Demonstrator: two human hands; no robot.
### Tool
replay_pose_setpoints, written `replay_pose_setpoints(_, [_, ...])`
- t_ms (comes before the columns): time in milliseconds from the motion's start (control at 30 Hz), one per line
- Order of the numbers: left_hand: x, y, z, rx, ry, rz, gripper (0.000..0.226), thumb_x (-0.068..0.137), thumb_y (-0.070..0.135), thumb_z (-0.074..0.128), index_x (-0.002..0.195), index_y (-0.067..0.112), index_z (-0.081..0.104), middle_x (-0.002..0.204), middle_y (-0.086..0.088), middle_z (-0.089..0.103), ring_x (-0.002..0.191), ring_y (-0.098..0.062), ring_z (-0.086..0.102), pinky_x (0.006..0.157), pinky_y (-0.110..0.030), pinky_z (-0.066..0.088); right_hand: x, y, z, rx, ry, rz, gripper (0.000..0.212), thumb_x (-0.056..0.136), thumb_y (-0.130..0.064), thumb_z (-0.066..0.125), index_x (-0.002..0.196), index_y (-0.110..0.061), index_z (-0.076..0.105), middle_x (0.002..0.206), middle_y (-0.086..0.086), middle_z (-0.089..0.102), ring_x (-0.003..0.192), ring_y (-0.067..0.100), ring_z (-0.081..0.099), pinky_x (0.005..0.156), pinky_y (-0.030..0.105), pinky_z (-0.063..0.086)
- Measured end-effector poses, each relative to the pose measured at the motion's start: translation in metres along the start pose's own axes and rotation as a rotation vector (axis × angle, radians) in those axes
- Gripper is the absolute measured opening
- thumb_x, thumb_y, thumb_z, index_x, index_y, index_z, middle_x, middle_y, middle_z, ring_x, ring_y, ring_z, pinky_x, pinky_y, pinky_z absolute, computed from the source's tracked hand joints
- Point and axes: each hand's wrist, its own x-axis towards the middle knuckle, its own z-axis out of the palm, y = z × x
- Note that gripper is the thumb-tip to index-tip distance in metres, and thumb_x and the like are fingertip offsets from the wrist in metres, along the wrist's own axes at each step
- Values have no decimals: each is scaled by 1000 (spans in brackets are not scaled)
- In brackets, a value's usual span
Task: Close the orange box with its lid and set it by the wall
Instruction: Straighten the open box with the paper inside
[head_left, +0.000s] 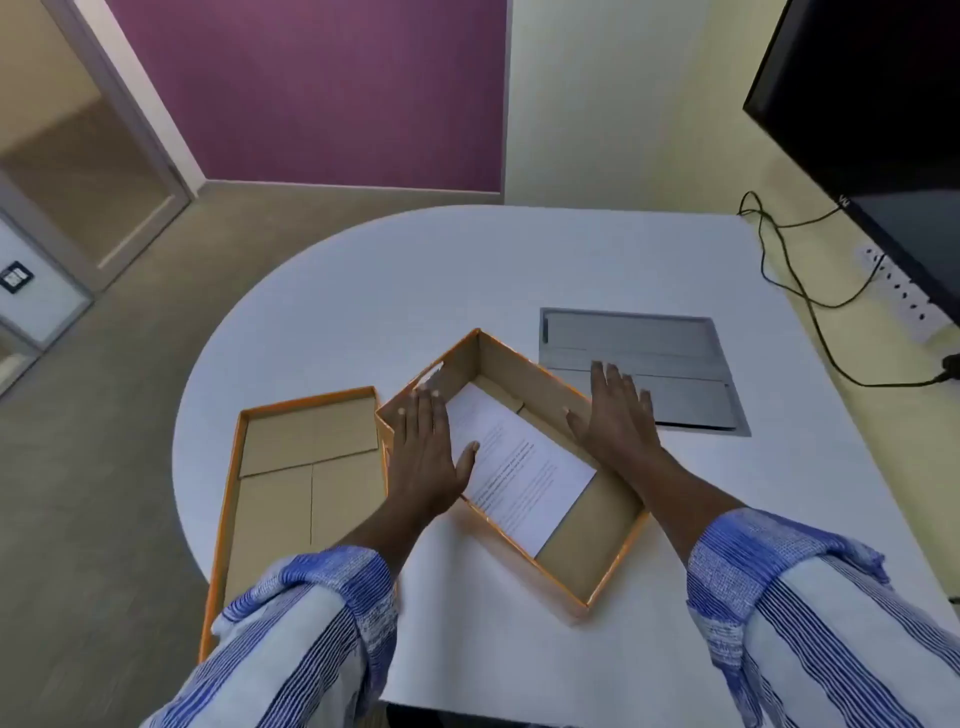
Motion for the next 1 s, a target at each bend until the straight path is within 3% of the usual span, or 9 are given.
replay_pose_setpoints(167, [-37, 11, 17, -85, -21, -158, 89, 101, 56, 36, 162, 3, 1, 171, -20, -8, 159, -32, -8, 128, -46, -1, -11, 1, 23, -48, -108, 69, 90, 93, -56, 51, 159, -13, 9, 165, 15, 20, 151, 36, 22, 121, 56, 20])
replay_pose_setpoints(300, [-43, 28, 15, -395, -40, -504, 95, 99, 49, 50, 161, 2, -4, 170, -25, -3, 158, -39, 3, 127, -49, 11, -16, 5, 27, -57, -95, 69, 85, 93, -48, 55, 157, -9, 15, 157, 16, 36, 141, 35, 38, 114, 53, 33])
replay_pose_setpoints(433, [-39, 35, 19, -757, -129, -678, 92, 100, 31, 53, 161, 17, -15, 159, -22, 39, 133, -43, 54, 110, -50, 48, -17, 5, 22, -76, -52, 60, 74, 95, -37, 56, 154, -8, 23, 144, 18, 48, 128, 35, 50, 104, 48, 42])
replay_pose_setpoints(533, [-33, 35, 19, -831, -109, -749, 86, 100, 23, 50, 162, 22, -9, 137, -26, 57, 113, -41, 66, 95, -52, 58, -16, 5, 18, -65, -45, 91, 65, 96, -36, 56, 150, -10, 30, 136, 18, 53, 123, 36, 53, 101, 46, 43])
replay_pose_setpoints(700, [-18, 15, 11, -771, -45, -627, 79, 94, 13, 46, 163, 21, 10, 123, -21, 67, 100, -38, 68, 88, -43, 57, -17, 14, 19, 11, -55, 181, 32, 97, -26, 50, 123, -8, 56, 119, 15, 62, 110, 36, 61, 85, 40, 45])
replay_pose_setpoints(800, [1, -2, 3, -778, -73, -513, 75, 94, 11, 46, 163, 24, 20, 127, -20, 67, 96, -38, 68, 89, -45, 56, -20, 24, 19, 7, -101, 207, 19, 92, -18, 45, 92, -11, 63, 102, 12, 70, 87, 32, 62, 71, 32, 39])
replay_pose_setpoints(867, [15, -9, 1, -794, -112, -461, 72, 96, 12, 45, 162, 27, 23, 138, -19, 63, 104, -40, 68, 96, -45, 56, -27, 25, 19, 10, -121, 210, 14, 88, -15, 46, 81, -12, 59, 94, 10, 70, 77, 29, 56, 68, 31, 36])
replay_pose_setpoints(933, [26, -12, 0, -786, -116, -413, 66, 99, 14, 44, 161, 27, 26, 151, -14, 54, 127, -35, 60, 106, -33, 46, -35, 23, 20, 23, -110, 213, 12, 85, -15, 48, 82, -11, 59, 90, 10, 68, 75, 29, 55, 68, 31, 37])
replay_pose_setpoints(1000, [33, -11, 2, -775, -109, -359, 63, 100, 15, 42, 160, 28, 29, 154, -9, 51, 136, -30, 53, 101, -27, 37, -43, 20, 23, 31, -84, 218, 13, 85, -16, 49, 84, -9, 60, 86, 10, 68, 74, 30, 58, 67, 31, 41])
